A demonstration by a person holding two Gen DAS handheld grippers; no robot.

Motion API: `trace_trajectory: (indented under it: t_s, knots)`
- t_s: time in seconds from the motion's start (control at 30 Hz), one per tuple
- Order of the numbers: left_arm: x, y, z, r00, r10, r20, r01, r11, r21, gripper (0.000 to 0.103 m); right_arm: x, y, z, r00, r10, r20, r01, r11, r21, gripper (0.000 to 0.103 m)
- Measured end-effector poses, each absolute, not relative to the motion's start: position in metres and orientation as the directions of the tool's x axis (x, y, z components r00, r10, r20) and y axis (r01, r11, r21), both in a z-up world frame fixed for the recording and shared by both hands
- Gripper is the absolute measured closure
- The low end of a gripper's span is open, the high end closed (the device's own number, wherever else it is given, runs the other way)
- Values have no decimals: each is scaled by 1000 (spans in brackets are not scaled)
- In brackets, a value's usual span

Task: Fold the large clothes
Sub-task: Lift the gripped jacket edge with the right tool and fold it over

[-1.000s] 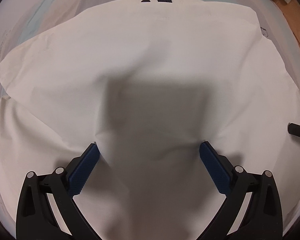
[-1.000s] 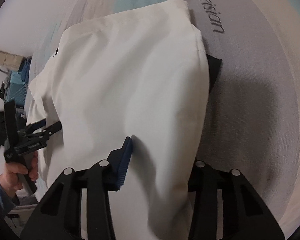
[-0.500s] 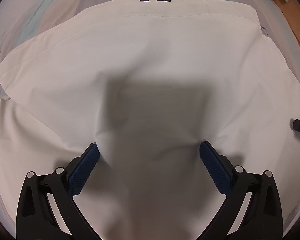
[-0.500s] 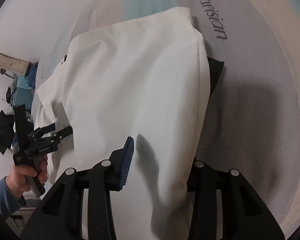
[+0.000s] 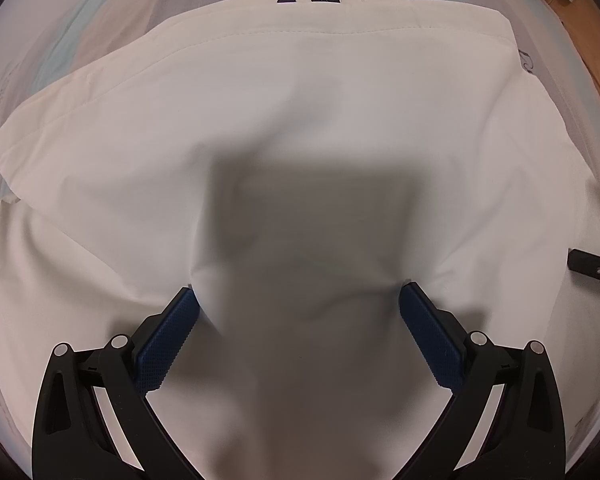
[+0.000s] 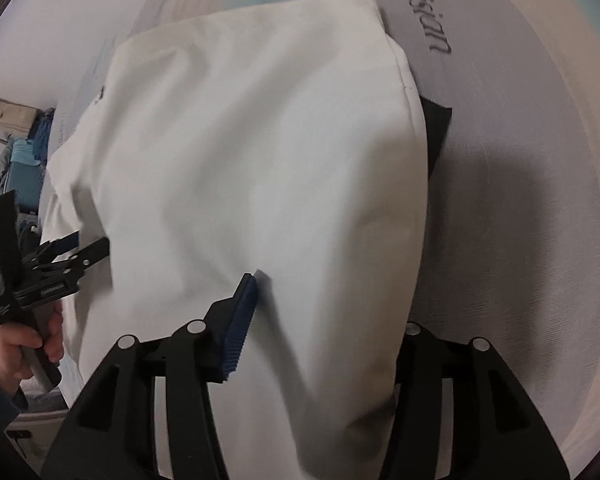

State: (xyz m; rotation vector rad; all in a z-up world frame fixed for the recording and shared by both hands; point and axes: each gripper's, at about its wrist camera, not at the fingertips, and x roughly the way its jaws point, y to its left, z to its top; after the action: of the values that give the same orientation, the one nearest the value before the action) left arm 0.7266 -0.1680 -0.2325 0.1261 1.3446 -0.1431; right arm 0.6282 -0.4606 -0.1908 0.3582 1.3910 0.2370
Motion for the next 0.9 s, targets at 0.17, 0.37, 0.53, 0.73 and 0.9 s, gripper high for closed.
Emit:
trace_trajectory:
  t_s: [0.17,0.37,0.53,0.73,0.9]
  knots:
    - [726,-167,-233,222,-32,-975,177,984,8,5,628,-445,-180,161,342,-926,-5,938,346,88]
    - [729,-165,-234,221,-32,-975,174,985,7,5,628,-444,-167,140,300,-944,4,953,303,93]
    - [729,-163,-231,224,-38,-974,176,984,2,5,626,-426,-150,134,180,-974,-26,984,178,95]
    - [725,-160,-229,225,-39,-974,174,985,1,5,624,-419,-138,148,140,-979,-35,990,136,96]
    - [722,-160,-227,225,-34,-974,179,984,7,5,622,-415,-130,158,142,-977,-36,990,138,96]
